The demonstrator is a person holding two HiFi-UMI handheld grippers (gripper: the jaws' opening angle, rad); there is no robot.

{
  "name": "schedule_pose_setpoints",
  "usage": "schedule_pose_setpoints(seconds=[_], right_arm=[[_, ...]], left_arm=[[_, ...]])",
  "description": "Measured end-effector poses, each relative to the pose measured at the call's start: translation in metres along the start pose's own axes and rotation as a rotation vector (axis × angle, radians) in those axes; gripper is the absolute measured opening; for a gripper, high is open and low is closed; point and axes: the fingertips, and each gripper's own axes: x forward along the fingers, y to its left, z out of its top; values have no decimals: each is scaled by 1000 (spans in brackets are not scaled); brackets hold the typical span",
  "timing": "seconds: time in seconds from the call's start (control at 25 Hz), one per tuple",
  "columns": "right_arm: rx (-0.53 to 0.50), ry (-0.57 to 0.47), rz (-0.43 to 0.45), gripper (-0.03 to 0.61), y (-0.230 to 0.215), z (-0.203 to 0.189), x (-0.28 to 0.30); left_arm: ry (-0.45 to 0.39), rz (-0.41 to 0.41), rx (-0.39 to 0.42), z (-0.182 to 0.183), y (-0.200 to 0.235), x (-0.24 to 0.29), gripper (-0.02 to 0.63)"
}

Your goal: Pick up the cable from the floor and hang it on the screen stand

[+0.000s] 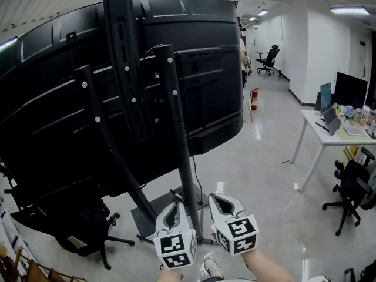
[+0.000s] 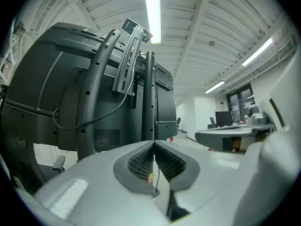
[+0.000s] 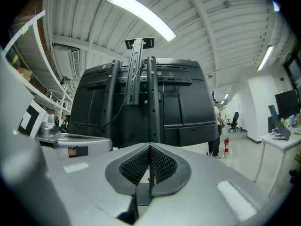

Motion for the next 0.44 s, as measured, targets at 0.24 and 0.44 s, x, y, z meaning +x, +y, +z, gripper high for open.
schedule_pose_setpoints(seconds=[0.24, 0.44], right_arm=[[-13, -8, -12, -2, -3, 3, -6], [-3, -12, -17, -2, -7, 3, -7]], left_arm=[[3, -15, 29, -1, -8, 3, 8], [0, -25, 42, 4, -12, 6, 6]])
